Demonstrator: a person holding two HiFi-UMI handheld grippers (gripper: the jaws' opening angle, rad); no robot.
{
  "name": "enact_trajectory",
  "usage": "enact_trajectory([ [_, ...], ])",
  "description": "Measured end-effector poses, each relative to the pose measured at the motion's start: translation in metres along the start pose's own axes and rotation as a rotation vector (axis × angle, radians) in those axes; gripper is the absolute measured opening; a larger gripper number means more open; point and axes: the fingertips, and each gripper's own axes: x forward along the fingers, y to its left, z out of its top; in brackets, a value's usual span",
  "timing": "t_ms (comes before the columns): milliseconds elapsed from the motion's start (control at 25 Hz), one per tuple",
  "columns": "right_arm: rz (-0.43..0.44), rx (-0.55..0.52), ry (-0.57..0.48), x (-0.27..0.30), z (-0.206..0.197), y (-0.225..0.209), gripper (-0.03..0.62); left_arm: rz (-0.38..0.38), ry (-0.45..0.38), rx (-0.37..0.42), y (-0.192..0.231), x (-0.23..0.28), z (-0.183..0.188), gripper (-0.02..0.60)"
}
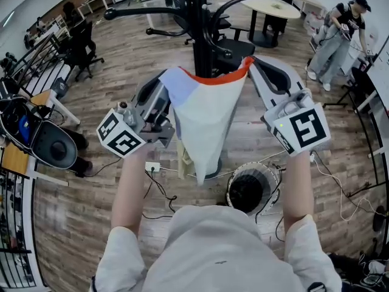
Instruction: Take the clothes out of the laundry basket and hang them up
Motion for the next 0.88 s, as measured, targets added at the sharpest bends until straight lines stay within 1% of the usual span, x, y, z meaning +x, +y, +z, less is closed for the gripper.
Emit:
enact_trajectory([
  [160, -0.026, -0.006, -0.019, 0.004, 0.009, -0.026, 0.006, 0.025, 0.002, 0.033, 0.005, 0.013, 0.009, 0.025],
  [360, -0.058, -0.022, -0.041, 0.009, 0.022, -0.057, 0.006, 0.021, -0.009, 0.070, 0.004, 0.026, 0.021, 0.025],
  [520, -0.076, -0.035, -0.031, 0.018, 0.026, -0.080, 0.006, 0.047, -0.011, 0.092, 0.013, 0.036, 0.031, 0.025],
  [640, -0.093, -0.035, -0.004, 0.022, 0.016, -0.093, 0.006, 0.081, -0.010, 0.113, 0.021, 0.041, 0.035, 0.025],
  [720, -0.094, -0.034, 0.012, 0.028, 0.007, -0.096, 0.006, 0.116, -0.020, 0.116, 0.031, 0.040, 0.038, 0.025],
  [800, -0.089, -0.036, 0.028, 0.037, 0.000, -0.098, 0.006, 0.166, -0.036, 0.101, 0.047, 0.037, 0.042, 0.025],
  [880, -0.080, -0.036, 0.043, 0.046, -0.007, -0.100, 0.006, 0.210, -0.053, 0.070, 0.063, 0.035, 0.043, 0.025],
])
